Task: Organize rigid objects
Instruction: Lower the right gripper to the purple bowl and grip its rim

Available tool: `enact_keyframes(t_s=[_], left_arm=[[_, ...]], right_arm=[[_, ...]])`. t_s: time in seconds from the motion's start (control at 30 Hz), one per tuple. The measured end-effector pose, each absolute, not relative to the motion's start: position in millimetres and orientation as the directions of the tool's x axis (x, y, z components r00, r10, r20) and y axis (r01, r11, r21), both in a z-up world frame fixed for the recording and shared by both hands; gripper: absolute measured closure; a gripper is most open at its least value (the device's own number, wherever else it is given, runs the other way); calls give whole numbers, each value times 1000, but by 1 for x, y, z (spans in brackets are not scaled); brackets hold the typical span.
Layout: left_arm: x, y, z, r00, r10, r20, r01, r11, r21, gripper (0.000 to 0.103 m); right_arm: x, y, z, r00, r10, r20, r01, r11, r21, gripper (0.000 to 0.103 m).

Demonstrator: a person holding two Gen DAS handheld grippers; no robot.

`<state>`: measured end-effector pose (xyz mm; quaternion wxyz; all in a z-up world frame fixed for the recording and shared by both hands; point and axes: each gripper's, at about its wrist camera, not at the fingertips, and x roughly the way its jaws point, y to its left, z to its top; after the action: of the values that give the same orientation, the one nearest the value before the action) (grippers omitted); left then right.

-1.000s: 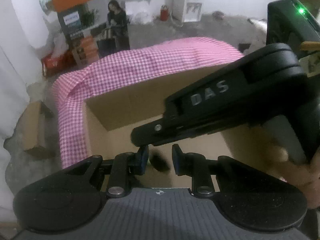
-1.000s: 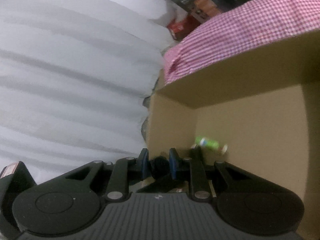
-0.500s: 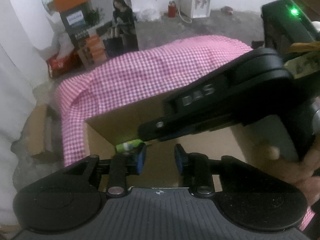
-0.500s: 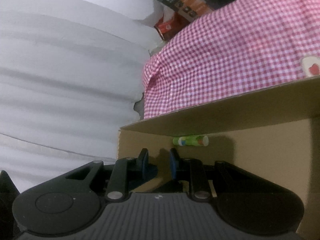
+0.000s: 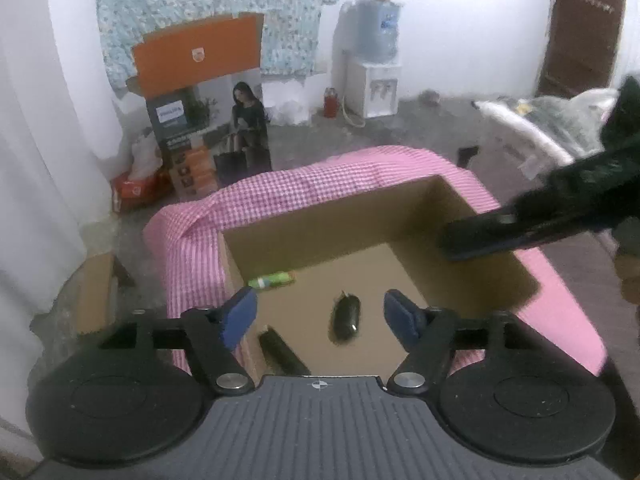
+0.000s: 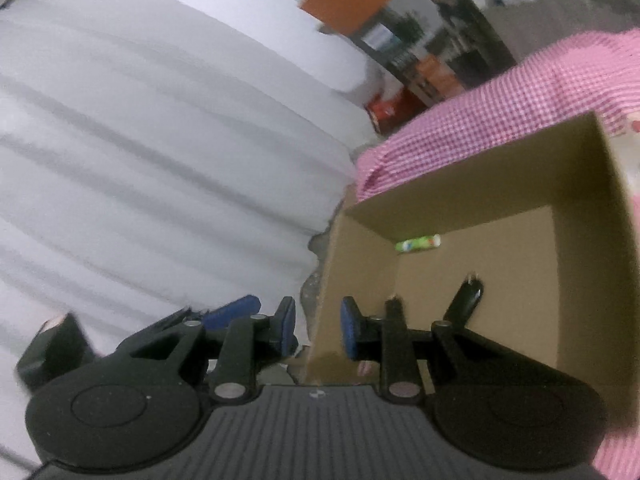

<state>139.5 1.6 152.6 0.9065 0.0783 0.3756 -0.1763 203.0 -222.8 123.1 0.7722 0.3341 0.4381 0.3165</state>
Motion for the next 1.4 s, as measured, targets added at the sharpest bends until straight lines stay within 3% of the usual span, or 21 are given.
enact_keyframes(t_s=[0.2,0.43,0.63,0.93,1.2,1.4], left_arm=[[74,23,134,668,-276,-691,358,933,-26,10],[32,28,68,597,-250,-762,336,941,-45,10],[25,13,16,568,-170,-806,358,932,56,10],[21,0,-22,553,-131,-823,439,885,155,10],[24,-4,-32,547,-148,-824,462,874,150,12],[27,-5,-33,544,-166,-823,453,883,122,23]], right_arm=[[106,-233,127,429,786,-446,-259,580,772,54],[59,-210,72,336,806,-488,-160,559,813,52],[62,-170,34,288,712,-640,-171,696,697,52],[76,-119,11,248,567,-785,-340,810,478,54],[94,-97,-3,229,506,-831,-418,823,386,64],[101,-90,-14,202,497,-844,-440,816,375,78]])
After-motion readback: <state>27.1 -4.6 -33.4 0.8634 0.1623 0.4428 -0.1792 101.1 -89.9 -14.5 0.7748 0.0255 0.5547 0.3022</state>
